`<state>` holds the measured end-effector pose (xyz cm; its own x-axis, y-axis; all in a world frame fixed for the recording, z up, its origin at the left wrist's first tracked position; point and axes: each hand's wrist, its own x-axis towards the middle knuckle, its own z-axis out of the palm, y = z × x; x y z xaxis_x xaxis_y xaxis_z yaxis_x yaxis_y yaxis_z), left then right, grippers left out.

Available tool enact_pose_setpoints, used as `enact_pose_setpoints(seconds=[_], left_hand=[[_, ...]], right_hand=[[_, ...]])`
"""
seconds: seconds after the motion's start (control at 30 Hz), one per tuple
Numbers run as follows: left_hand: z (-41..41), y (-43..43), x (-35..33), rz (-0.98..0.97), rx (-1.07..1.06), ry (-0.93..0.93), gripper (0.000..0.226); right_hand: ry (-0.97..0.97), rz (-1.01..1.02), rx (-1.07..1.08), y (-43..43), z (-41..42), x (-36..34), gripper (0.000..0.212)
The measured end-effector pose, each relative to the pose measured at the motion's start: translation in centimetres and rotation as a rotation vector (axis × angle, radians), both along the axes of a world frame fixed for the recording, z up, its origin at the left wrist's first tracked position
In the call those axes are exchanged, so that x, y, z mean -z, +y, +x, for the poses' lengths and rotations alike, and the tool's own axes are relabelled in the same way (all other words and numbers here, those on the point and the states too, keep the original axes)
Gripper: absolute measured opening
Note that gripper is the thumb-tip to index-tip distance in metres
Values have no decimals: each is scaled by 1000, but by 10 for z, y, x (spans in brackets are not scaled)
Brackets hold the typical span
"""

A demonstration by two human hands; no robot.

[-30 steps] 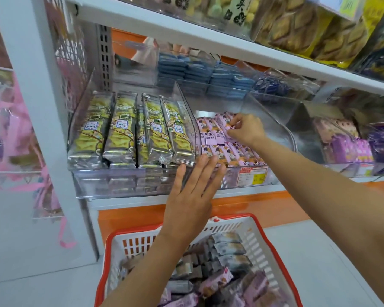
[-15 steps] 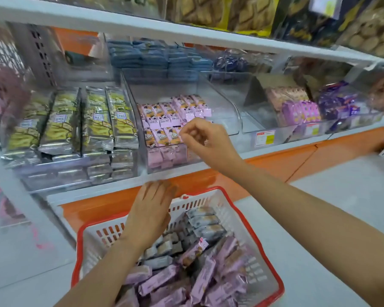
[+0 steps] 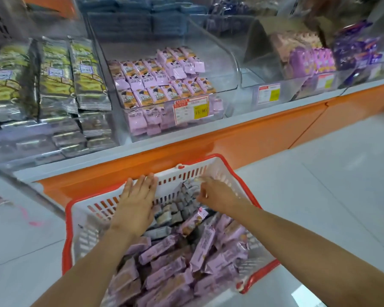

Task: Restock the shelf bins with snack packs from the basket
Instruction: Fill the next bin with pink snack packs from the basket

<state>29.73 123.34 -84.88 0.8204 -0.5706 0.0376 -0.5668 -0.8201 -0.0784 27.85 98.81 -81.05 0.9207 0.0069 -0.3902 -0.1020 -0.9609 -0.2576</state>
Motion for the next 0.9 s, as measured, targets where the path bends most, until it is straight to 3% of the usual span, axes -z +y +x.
enact_pose_setpoints(seconds=[0.13,0.33,0.5,0.6,0.73,0.9], left_hand=[[1,1,4,16,-15,33,90],[-1,-4,-1,60,-68,88,95],[-1,-3,-8,21,-84,178,92],[-4,-11,-22,0,-123,300,78],[-10,-26,-51,-266,-129,501,54],[-12,-52,-99,-583,-190,730,46]], right_hand=[[147,-121,47,9,-2,25,34],[146,-238,177,22,-7,47,61],[99,-79,256,25,-9,35,42],[29,52,279,22,-9,17,22],[-32,354,332,19,-5,-26,24],[-142,560,271,20,1,-96,26]])
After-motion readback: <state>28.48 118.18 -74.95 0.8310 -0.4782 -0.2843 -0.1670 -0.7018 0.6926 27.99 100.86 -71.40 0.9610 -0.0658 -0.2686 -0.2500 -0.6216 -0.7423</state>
